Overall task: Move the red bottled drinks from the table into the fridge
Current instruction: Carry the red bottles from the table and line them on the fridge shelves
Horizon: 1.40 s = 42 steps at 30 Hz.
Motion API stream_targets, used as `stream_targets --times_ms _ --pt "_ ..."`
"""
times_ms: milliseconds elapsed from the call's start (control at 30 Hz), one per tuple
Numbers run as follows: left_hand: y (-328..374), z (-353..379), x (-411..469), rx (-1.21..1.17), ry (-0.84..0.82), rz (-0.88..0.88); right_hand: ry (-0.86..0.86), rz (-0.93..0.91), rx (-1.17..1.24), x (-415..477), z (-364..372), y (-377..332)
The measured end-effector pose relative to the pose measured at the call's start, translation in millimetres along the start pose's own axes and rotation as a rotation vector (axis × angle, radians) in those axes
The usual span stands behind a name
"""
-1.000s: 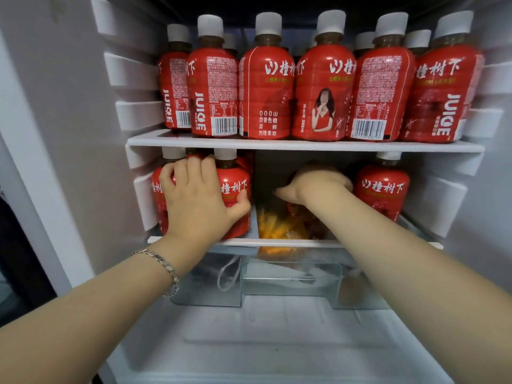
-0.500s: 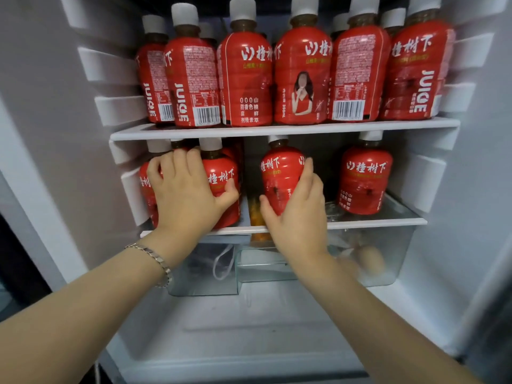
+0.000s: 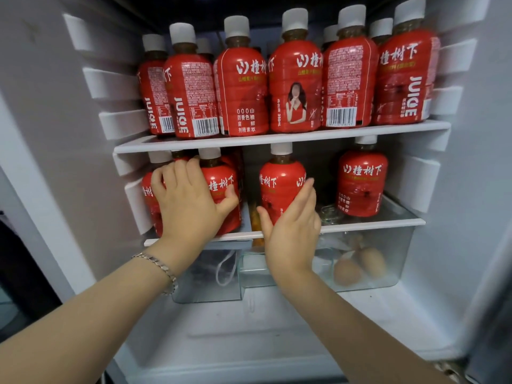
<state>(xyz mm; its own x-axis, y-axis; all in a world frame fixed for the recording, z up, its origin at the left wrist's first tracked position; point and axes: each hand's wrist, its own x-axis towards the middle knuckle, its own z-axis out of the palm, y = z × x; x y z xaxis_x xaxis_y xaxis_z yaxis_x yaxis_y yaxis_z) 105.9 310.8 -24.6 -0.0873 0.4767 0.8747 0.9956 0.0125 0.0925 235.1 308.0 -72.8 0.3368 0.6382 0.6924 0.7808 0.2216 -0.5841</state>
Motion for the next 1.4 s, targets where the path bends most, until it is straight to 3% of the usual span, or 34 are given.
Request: stream_targets --times_ms 133,267,500,600,733,900,967,1067,1133,1200,1300,1400 --pt "1 -2 0 -0.008 -0.010 -0.001 -0.078 0.027 -0.052 -7 -4 -2" --pt "1 -2 -2 0.001 -0.018 0.008 -0.382 0.102 0.006 22 -20 -1" --pt "-2 1 -1 0.052 0.013 0.038 -0.606 0.244 0.056 61 6 -12" --pt "-1 1 -1 0.069 0.016 0.044 -0.635 0.187 0.084 61 11 -9" --pt "-1 1 0 0.085 0.016 0.042 -0.719 0.069 -0.113 76 21 -11" --pt "-2 -1 1 0.085 0.002 0.031 -0.871 -0.052 -0.181 73 12 -12" --pt "-1 -2 1 0.080 0.004 0.026 -0.772 -0.153 -0.236 60 -2 -7" --pt "6 -2 1 0.063 0.004 -0.015 -0.320 -0.262 -0.135 36 -27 7" --pt "12 -1 -1 0.050 -0.003 -0.046 0.046 -0.223 -0.044 26 -38 24" --pt "14 -1 -3 0.040 -0.010 -0.059 0.236 -0.047 -0.025 27 -46 39" --pt "11 0 -4 0.022 -0.019 -0.045 0.119 0.252 0.018 48 -57 58" --pt "10 -1 -5 0.022 -0.015 -0.022 -0.037 0.340 0.074 65 -59 68"
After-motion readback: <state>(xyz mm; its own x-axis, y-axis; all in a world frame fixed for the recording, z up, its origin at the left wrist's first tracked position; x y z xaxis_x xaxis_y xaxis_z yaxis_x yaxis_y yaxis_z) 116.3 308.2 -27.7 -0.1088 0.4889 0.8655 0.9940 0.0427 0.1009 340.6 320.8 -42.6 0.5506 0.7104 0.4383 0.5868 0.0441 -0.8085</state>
